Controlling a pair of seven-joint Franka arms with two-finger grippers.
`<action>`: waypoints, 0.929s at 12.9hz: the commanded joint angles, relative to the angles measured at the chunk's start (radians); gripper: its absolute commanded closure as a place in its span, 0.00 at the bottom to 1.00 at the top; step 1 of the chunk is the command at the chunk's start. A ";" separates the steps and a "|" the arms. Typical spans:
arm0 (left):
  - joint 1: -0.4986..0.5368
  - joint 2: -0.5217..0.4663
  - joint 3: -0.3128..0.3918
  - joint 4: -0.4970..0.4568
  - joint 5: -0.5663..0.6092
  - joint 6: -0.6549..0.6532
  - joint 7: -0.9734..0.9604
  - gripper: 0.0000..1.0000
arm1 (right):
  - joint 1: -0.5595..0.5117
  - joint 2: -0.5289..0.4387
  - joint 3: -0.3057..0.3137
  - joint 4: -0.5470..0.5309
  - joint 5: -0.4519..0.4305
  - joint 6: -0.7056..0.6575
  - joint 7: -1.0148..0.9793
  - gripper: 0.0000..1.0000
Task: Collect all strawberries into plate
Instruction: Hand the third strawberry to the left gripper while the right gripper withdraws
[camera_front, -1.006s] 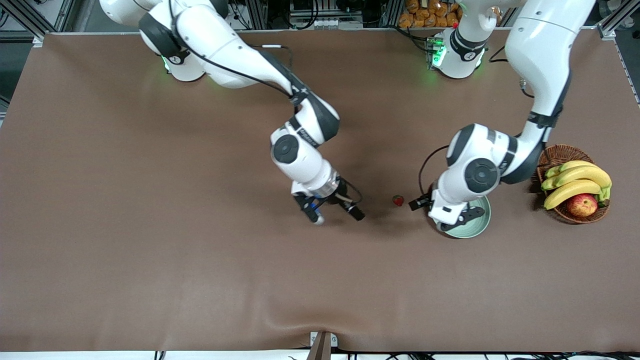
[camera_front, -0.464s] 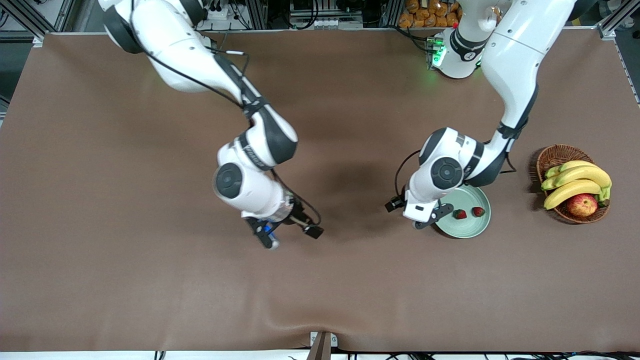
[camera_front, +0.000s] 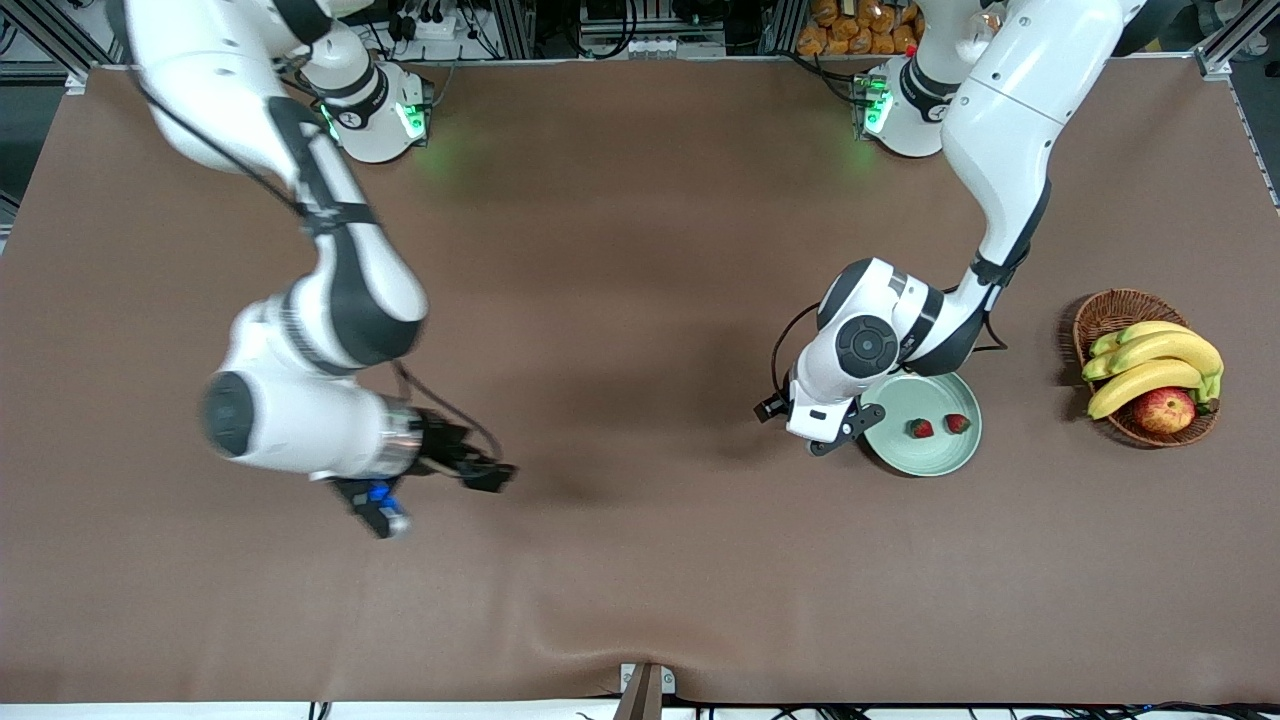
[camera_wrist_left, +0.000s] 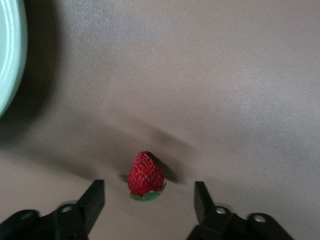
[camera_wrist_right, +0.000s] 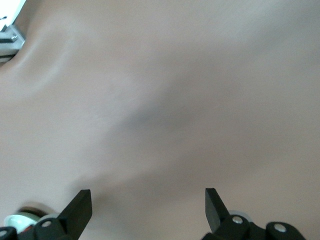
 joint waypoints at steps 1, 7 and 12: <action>-0.009 0.025 0.007 0.017 0.031 0.009 -0.017 0.30 | -0.094 -0.070 0.030 -0.032 -0.081 -0.078 -0.105 0.00; 0.008 0.002 0.008 0.023 0.050 0.008 -0.008 1.00 | -0.220 -0.235 0.037 -0.037 -0.265 -0.277 -0.319 0.00; 0.075 -0.125 0.008 0.023 0.050 -0.051 0.071 1.00 | -0.258 -0.477 0.067 -0.151 -0.336 -0.374 -0.346 0.00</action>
